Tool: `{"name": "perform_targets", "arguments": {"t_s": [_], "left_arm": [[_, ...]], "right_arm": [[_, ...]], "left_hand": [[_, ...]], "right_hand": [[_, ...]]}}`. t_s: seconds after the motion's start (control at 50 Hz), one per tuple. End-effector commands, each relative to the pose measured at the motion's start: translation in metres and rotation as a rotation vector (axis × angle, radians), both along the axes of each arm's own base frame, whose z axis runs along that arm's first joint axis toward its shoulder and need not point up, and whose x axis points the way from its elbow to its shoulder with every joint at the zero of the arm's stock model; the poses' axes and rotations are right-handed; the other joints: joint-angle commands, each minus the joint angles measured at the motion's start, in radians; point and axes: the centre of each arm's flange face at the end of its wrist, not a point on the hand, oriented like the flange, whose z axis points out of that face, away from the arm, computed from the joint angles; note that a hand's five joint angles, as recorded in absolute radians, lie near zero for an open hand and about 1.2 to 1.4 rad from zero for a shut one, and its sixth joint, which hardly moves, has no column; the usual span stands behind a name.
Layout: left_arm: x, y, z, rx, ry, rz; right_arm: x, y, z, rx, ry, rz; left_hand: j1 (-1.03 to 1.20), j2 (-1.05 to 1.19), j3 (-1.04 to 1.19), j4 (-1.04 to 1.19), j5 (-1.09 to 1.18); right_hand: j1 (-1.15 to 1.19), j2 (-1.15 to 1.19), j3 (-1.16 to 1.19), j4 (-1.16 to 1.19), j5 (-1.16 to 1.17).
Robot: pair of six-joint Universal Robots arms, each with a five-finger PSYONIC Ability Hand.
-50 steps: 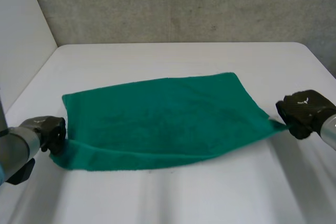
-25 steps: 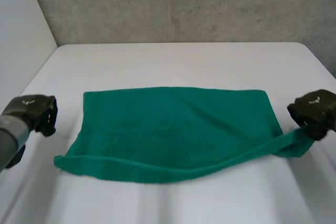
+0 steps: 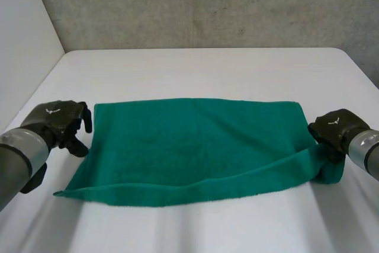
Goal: Fold the towel.
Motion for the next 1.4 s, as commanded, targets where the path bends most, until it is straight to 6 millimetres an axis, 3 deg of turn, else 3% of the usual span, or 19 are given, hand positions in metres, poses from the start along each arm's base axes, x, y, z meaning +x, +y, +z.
{"name": "perform_targets", "arguments": {"t_s": [0.02,0.16,0.34,0.36,0.46,0.56,0.6,0.68,0.7,0.76,0.8,0.86,1.16,1.3,1.4], "left_arm": [[-0.003,0.032,-0.007,0.069,-0.017,-0.043],[0.0,0.047,-0.027,0.149,-0.056,-0.031],[0.005,0.036,-0.046,0.173,-0.093,0.018],[0.036,0.036,-0.025,0.069,-0.34,0.039],[0.048,0.048,-0.02,0.133,-0.382,0.036],[0.043,0.051,-0.025,0.146,-0.359,-0.005],[0.04,0.042,-0.025,0.099,-0.329,-0.015],[0.038,0.026,-0.031,0.062,-0.307,-0.004],[0.035,0.014,-0.032,0.021,-0.292,0.001],[0.024,-0.009,-0.031,-0.052,-0.26,-0.004],[0.02,-0.02,-0.033,-0.07,-0.245,-0.004],[0.009,-0.053,-0.046,-0.074,-0.221,-0.006],[-0.017,-0.151,-0.081,-0.205,-0.205,0.041],[-0.023,-0.182,-0.096,-0.273,-0.196,0.049],[-0.027,-0.193,-0.106,-0.3,-0.189,0.044]], "right_arm": [[-0.002,0.004,-0.005,0.0,-0.013,0.009],[-0.007,0.004,-0.008,0.009,-0.014,-0.009],[-0.008,0.005,-0.011,0.011,-0.017,-0.01],[-0.033,0.04,0.002,0.166,0.081,-0.03],[-0.058,0.054,0.014,0.217,0.188,-0.028],[-0.055,0.051,0.02,0.182,0.144,0.011],[-0.052,0.048,0.023,0.165,0.102,0.016],[-0.05,0.03,0.025,0.127,-0.03,-0.013],[-0.05,0.03,0.025,0.127,-0.031,-0.013],[-0.051,-0.001,0.013,0.108,-0.14,-0.068],[-0.049,-0.008,0.013,0.09,-0.151,-0.073],[-0.04,-0.016,0.015,0.056,-0.152,-0.058],[0.011,-0.104,-0.021,-0.073,-0.125,-0.033],[0.025,-0.14,-0.034,-0.151,-0.162,-0.027],[0.035,-0.158,-0.04,-0.224,-0.162,-0.024]], "left_hand": [[0.09,0.087,0.079,0.09,0.091],[0.078,0.075,0.067,0.078,0.079],[0.075,0.072,0.064,0.075,0.076],[0.685,0.682,0.674,0.686,0.686],[0.685,0.682,0.674,0.686,0.686],[0.685,0.682,0.674,0.686,0.686],[0.685,0.682,0.674,0.686,0.686],[0.685,0.682,0.674,0.686,0.686],[0.685,0.682,0.674,0.686,0.686],[0.685,0.682,0.674,0.686,0.686],[0.685,0.682,0.674,0.686,0.686],[0.685,0.682,0.674,0.686,0.686],[0.685,0.682,0.674,0.686,0.686],[0.685,0.682,0.674,0.686,0.686],[0.685,0.682,0.674,0.686,0.686]], "right_hand": [[0.413,0.218,0.211,0.203,0.221],[0.413,0.218,0.211,0.203,0.221],[0.413,0.218,0.211,0.203,0.221],[0.413,0.218,0.211,0.203,0.221],[0.413,0.218,0.211,0.203,0.221],[0.413,0.218,0.211,0.203,0.221],[0.413,0.218,0.211,0.203,0.221],[0.413,0.218,0.211,0.203,0.221],[0.413,0.218,0.211,0.203,0.221],[0.413,0.218,0.211,0.203,0.221],[0.413,0.218,0.211,0.203,0.221],[0.413,0.218,0.211,0.203,0.221],[0.413,0.218,0.211,0.203,0.221],[0.413,0.218,0.211,0.203,0.221],[0.413,0.218,0.211,0.203,0.221]]}}
